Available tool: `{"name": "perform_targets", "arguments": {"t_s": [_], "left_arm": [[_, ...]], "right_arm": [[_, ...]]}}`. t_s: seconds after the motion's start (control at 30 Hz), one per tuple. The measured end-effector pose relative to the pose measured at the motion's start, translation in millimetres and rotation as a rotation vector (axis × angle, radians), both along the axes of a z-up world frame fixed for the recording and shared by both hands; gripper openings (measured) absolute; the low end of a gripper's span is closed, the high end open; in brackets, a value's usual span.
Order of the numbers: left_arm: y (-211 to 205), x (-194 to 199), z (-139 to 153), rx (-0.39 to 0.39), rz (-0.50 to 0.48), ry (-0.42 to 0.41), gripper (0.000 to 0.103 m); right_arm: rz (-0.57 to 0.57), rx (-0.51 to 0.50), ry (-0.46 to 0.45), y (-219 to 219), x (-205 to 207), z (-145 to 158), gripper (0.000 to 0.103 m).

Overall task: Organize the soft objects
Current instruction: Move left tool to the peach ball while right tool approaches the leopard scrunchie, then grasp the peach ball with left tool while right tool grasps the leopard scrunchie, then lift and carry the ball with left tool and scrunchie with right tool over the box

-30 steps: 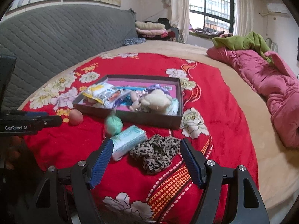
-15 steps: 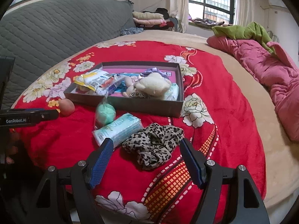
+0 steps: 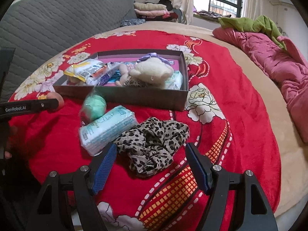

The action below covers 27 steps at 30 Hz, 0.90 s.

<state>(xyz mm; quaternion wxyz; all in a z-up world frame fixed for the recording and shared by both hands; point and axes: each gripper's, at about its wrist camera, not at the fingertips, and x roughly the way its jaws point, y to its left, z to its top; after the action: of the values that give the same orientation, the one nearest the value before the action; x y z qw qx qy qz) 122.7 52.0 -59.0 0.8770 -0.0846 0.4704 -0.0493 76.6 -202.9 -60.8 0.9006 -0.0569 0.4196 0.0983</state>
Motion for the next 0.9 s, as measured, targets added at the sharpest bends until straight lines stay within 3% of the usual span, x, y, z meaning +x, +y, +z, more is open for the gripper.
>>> {"name": "perform_targets", "arguments": {"t_s": [0.23, 0.53, 0.7, 0.77, 0.9], "left_arm": [[3.0, 6.0, -6.9, -0.021, 0.005, 0.004, 0.064], [7.8, 15.2, -12.5, -0.023, 0.025, 0.003, 0.05], [11.0, 19.3, -15.6, -0.013, 0.04, 0.005, 0.041], [12.4, 20.6, -16.3, -0.014, 0.041, 0.004, 0.041], [12.4, 20.7, -14.8, -0.003, 0.043, -0.007, 0.04]], "right_arm": [[-0.01, -0.009, 0.019, -1.9, 14.7, -15.0, 0.075], [-0.027, 0.012, 0.022, -8.5, 29.1, -24.0, 0.075], [-0.023, 0.022, 0.012, -11.9, 29.8, -23.1, 0.055], [-0.017, 0.027, 0.006, -12.5, 30.0, -22.2, 0.044], [-0.013, 0.045, -0.014, -16.0, 29.4, -17.8, 0.032]]}}
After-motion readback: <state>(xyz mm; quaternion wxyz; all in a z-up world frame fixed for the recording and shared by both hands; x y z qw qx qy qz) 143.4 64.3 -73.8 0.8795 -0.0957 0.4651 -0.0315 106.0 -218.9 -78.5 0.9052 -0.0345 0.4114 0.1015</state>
